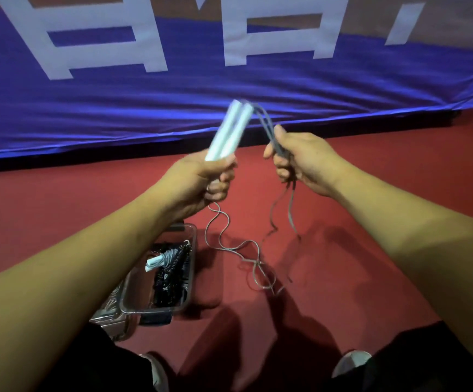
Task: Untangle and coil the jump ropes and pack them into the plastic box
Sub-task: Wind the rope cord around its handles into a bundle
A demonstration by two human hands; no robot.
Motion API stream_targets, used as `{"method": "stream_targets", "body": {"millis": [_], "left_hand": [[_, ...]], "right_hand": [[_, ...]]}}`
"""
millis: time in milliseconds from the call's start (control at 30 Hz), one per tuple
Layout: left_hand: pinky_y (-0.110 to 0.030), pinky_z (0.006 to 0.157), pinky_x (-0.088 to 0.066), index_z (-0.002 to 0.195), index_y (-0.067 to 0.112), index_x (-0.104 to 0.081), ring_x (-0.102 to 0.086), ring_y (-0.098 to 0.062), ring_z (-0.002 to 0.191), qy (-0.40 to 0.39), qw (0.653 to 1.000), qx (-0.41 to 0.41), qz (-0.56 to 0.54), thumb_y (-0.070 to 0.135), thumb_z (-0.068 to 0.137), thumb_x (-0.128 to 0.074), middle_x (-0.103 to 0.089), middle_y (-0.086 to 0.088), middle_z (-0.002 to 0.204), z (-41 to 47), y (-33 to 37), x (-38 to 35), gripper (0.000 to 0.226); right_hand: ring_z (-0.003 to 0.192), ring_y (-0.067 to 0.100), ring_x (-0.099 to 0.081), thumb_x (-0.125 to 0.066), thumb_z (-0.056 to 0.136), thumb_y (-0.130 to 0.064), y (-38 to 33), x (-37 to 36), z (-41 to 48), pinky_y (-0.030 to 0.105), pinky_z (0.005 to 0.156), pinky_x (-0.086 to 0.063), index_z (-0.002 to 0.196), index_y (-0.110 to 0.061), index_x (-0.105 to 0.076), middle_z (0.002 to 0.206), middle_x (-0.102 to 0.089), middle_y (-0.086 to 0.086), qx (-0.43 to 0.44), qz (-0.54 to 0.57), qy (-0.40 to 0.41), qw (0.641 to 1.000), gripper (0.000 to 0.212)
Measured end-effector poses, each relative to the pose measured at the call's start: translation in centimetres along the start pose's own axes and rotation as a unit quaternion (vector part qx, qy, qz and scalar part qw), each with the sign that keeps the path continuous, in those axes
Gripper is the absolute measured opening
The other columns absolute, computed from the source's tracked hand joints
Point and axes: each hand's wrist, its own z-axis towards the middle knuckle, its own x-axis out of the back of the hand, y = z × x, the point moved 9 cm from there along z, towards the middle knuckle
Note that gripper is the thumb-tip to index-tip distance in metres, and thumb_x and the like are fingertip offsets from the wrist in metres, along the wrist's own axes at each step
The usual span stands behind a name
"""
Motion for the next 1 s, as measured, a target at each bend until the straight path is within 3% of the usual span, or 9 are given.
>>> {"method": "stream_targets", "body": {"millis": [100,167,267,433,600,733,867,933,1000], "left_hand": [[-0.016,0.046,-0.044,0.087,0.009,-0.052,-0.053,-0.010,0.050,0.108,0.988,-0.071,-0.087,0.013,0.099,-0.048,-0.049,-0.001,0.063,0.4,2.0,2.5,0.013],[-0.022,0.069,-0.058,0.088,0.007,-0.055,-0.070,-0.020,0.074,0.149,0.978,-0.093,-0.116,0.016,0.101,-0.048,-0.059,-0.007,0.075,0.5,2.0,3.7,0.017],[-0.041,0.095,-0.054,0.093,0.010,-0.054,-0.068,-0.032,0.100,0.171,0.967,-0.104,-0.156,0.022,0.103,-0.047,-0.064,-0.025,0.104,0.7,1.6,4.4,0.017],[-0.041,0.089,-0.055,0.105,0.017,-0.050,-0.066,-0.032,0.106,0.189,0.955,-0.122,-0.192,0.027,0.106,-0.038,-0.066,-0.017,0.111,0.8,1.7,4.2,0.016],[-0.031,0.087,-0.045,0.106,0.014,-0.061,-0.056,-0.022,0.117,0.195,0.967,-0.089,-0.138,0.035,0.105,-0.038,-0.071,-0.001,0.113,0.6,0.7,3.8,0.031],[-0.030,0.086,-0.047,0.114,0.018,-0.056,-0.061,-0.027,0.115,0.198,0.969,-0.086,-0.117,0.043,0.102,-0.042,-0.061,-0.015,0.134,0.7,0.7,3.9,0.031],[-0.045,0.100,-0.051,0.121,0.020,-0.050,-0.065,-0.035,0.113,0.198,0.969,-0.067,-0.130,0.046,0.102,-0.043,-0.067,-0.020,0.113,0.4,0.1,3.7,0.033],[-0.041,0.084,-0.059,0.113,0.021,-0.046,-0.072,-0.033,0.095,0.185,0.971,-0.063,-0.141,0.045,0.102,-0.043,-0.072,-0.016,0.101,0.3,0.1,3.3,0.027],[-0.025,0.051,-0.054,0.109,0.019,-0.045,-0.066,-0.018,0.057,0.217,0.963,-0.078,-0.142,0.040,0.101,-0.048,-0.063,-0.003,0.072,0.1,0.8,4.2,0.023]], "right_hand": [[0.046,0.015,-0.046,-0.039,0.104,-0.031,1.1,-2.1,-0.8,0.028,0.056,-0.040,0.081,-0.010,-0.060,0.054,-0.040,-0.003,-0.022,-0.025,-0.036,0.999,0.037],[0.047,0.016,-0.048,-0.039,0.104,-0.025,1.3,-4.0,-1.2,0.029,0.058,-0.043,0.086,-0.011,-0.059,0.056,-0.040,-0.003,-0.031,0.003,-0.063,0.998,0.029],[0.042,0.015,-0.044,-0.040,0.103,-0.016,1.7,-6.3,-1.7,0.025,0.050,-0.037,0.092,-0.011,-0.055,0.058,-0.046,0.002,-0.051,0.062,-0.061,0.995,0.019],[0.034,0.006,-0.027,-0.035,0.104,-0.017,3.4,-9.0,-2.6,0.013,0.038,-0.018,0.095,-0.008,-0.054,0.057,-0.039,0.003,-0.073,-0.029,-0.038,0.996,0.023],[0.041,0.014,-0.032,-0.040,0.097,-0.015,3.0,-10.6,-2.7,0.016,0.040,-0.022,0.091,-0.002,-0.061,0.055,-0.042,0.007,-0.086,-0.169,-0.057,0.980,0.026],[0.042,0.019,-0.039,-0.040,0.088,-0.015,1.9,-11.0,-2.9,0.019,0.040,-0.030,0.090,0.001,-0.068,0.050,-0.047,0.007,-0.080,-0.238,-0.075,0.965,0.033],[0.040,0.018,-0.037,-0.040,0.089,-0.019,1.7,-11.8,-3.2,0.020,0.043,-0.029,0.090,-0.001,-0.066,0.048,-0.047,0.003,-0.084,-0.262,-0.109,0.955,0.031],[0.038,0.017,-0.036,-0.038,0.090,-0.018,1.7,-12.1,-3.4,0.020,0.043,-0.029,0.093,0.002,-0.064,0.050,-0.046,0.005,-0.085,-0.258,-0.127,0.954,0.033],[0.039,0.020,-0.043,-0.039,0.093,-0.016,1.4,-12.3,-3.8,0.022,0.044,-0.034,0.096,0.006,-0.064,0.052,-0.046,0.009,-0.073,-0.258,-0.145,0.952,0.034]]}}
